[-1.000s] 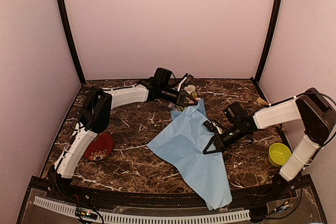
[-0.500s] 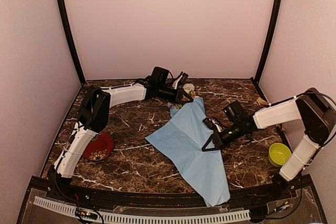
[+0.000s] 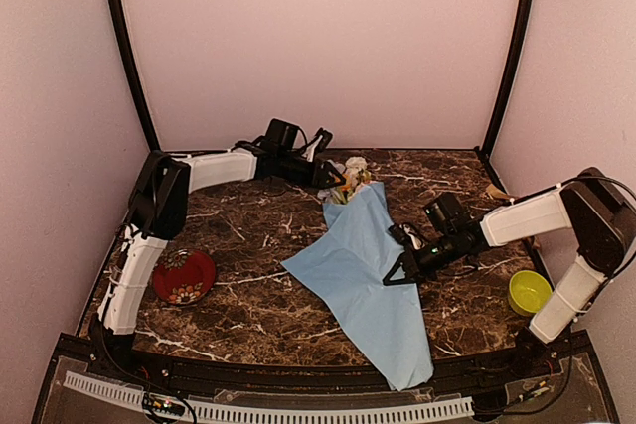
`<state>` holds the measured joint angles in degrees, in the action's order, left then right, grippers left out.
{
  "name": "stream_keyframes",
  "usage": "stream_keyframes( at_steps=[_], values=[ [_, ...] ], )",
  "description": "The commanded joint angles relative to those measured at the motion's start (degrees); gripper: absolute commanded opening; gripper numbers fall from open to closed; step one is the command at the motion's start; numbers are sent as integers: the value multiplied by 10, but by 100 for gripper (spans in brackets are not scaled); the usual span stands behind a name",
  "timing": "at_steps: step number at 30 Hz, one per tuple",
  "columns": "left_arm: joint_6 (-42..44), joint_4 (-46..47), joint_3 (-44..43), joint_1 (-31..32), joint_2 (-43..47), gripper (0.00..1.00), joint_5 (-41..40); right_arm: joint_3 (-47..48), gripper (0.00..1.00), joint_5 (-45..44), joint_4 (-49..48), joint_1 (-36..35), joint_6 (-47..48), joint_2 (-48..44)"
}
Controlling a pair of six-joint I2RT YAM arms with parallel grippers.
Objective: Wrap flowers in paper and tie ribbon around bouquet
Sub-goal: Adjust the corner of the folded wrapping paper at the center of the board.
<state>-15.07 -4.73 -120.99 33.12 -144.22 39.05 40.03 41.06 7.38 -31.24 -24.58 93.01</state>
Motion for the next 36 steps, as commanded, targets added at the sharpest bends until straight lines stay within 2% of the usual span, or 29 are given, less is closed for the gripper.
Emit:
stream_keyframes(
  at_steps=[1, 4, 7, 10, 13, 20, 26, 28, 32, 36],
  values=[
    [49, -54, 131, 6, 193, 53, -72, -11, 0, -14, -42, -5, -57, -37],
    [23, -32, 281, 39, 292, 58, -106, -13, 0, -16, -62, -5, -79, -47],
    [-50, 9, 408, 75, 360, 62, -128, -9, 0, -22, -71, -5, -89, -50],
    [-104, 61, 484, 122, 395, 67, -162, -9, 0, -15, -87, -5, -102, -47],
    [-142, 88, 510, 145, 390, 71, -192, -8, 0, -11, -101, -8, -112, -42],
    [-213, 144, 526, 145, 333, 86, -204, -6, 0, -9, -124, -9, -122, -42],
    [-253, 171, 517, 139, 296, 92, -179, -7, 0, 4, -156, -9, -138, -51],
    [-276, 195, 528, 133, 292, 99, -161, -6, 0, 6, -163, -9, -139, -57],
    [-310, 261, 549, 122, 293, 99, -118, -7, 0, 13, -191, -9, -150, -67],
    [-325, 285, 555, 114, 293, 99, -105, -6, 0, 15, -209, -8, -157, -69]
  ],
)
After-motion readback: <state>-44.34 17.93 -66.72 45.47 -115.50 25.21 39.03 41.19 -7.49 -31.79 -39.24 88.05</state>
